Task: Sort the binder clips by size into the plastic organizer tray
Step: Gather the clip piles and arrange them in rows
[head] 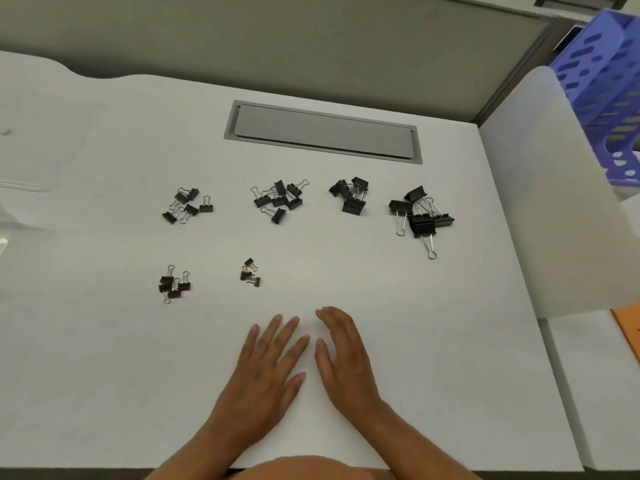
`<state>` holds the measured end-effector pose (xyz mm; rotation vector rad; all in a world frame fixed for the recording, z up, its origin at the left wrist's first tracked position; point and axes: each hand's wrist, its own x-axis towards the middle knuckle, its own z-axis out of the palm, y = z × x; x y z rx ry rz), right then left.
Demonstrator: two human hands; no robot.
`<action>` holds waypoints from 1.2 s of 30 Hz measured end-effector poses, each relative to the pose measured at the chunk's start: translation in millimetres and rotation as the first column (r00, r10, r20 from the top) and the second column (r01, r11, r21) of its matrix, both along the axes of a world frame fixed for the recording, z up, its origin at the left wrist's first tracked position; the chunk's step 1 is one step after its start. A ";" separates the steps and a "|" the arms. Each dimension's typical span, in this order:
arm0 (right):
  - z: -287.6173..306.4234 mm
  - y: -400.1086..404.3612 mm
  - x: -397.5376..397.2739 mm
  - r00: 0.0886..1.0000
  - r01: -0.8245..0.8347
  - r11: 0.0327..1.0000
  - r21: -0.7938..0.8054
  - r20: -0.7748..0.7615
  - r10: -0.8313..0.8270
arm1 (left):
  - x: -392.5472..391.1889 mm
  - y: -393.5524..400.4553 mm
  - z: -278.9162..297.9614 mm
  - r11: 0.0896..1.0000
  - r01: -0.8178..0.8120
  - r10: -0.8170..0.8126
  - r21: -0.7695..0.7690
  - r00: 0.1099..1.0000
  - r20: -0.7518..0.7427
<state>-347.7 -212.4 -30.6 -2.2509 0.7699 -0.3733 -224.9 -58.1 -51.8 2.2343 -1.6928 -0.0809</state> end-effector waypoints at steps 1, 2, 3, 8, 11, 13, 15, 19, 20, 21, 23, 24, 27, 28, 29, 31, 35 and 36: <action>0.5 -13.8 -6.1 1.000 0.014 1.000 -0.019 0.018 -0.013 | -3.1 -15.9 1.5 1.000 0.031 -0.031 0.003 0.999 0.011; 1.5 -29.8 -10.4 0.999 0.024 0.999 -0.045 0.043 -0.022 | -3.2 -33.5 3.3 0.999 0.052 -0.052 0.000 0.998 0.021; 3.1 -48.0 -12.3 0.997 0.032 0.997 -0.070 0.069 -0.028 | -0.5 -52.5 5.8 0.998 0.064 -0.064 -0.019 0.998 0.025; 23.9 -147.3 19.5 0.983 0.096 0.987 -0.126 0.166 -0.075 | 42.1 -160.9 34.2 0.992 -0.023 0.013 -0.121 0.996 -0.086; 37.7 -194.2 61.9 0.982 0.079 0.984 -0.158 0.184 -0.049 | 74.1 -221.3 49.1 0.976 -0.192 0.174 -0.105 0.971 -0.165; 45.0 -218.8 90.6 0.990 0.049 0.982 -0.184 0.137 -0.024 | 96.4 -254.3 52.6 0.959 -0.268 0.247 -0.088 0.948 -0.198; 49.1 -240.9 114.1 1.000 -0.007 0.983 -0.184 0.016 0.010 | 117.9 -277.9 50.4 0.955 -0.291 0.279 -0.058 0.948 -0.154; 39.2 -278.2 143.5 0.945 -0.294 0.938 -0.186 -0.204 0.256 | 140.3 -294.8 32.9 0.972 -0.231 0.227 -0.045 0.971 -0.070; 35.7 -284.4 148.8 0.922 -0.350 0.916 -0.196 -0.244 0.301 | 138.6 -293.5 28.6 0.969 -0.238 0.232 -0.071 0.969 -0.083; 31.9 -289.5 153.5 0.907 -0.383 0.903 -0.194 -0.264 0.328 | 134.9 -290.5 24.1 0.960 -0.262 0.250 -0.102 0.961 -0.116; 26.7 -295.5 159.4 0.908 -0.387 0.910 -0.146 -0.229 0.350 | 126.6 -282.3 20.9 0.917 -0.376 0.338 -0.130 0.909 -0.245; 24.2 -297.7 161.3 0.918 -0.372 0.920 -0.123 -0.198 0.344 | 125.5 -280.1 18.0 0.891 -0.431 0.378 -0.140 0.877 -0.295; 16.5 -298.2 163.0 0.956 -0.277 0.955 -0.101 -0.128 0.264 | 125.2 -281.0 13.5 0.878 -0.458 0.400 -0.139 0.862 -0.313; 15.3 -296.2 163.7 0.969 -0.232 0.968 -0.099 -0.106 0.222 | 125.7 -282.0 12.7 0.888 -0.439 0.388 -0.139 0.876 -0.286; 15.3 -293.2 164.8 0.980 -0.188 0.978 -0.094 -0.089 0.180 | 126.2 -282.6 13.0 0.893 -0.428 0.381 -0.141 0.884 -0.270; 16.3 -286.7 168.8 0.990 -0.129 0.987 -0.101 -0.073 0.122 | 126.3 -283.2 13.0 0.893 -0.425 0.381 -0.145 0.888 -0.258; 20.4 -282.0 177.4 0.995 -0.077 0.993 -0.088 -0.062 0.072 | 124.0 -284.0 14.3 0.892 -0.422 0.380 -0.162 0.895 -0.235; 23.1 -284.6 178.3 0.999 -0.033 0.999 -0.007 -0.021 0.033 | 124.2 -284.2 14.8 0.892 -0.423 0.382 -0.160 0.894 -0.235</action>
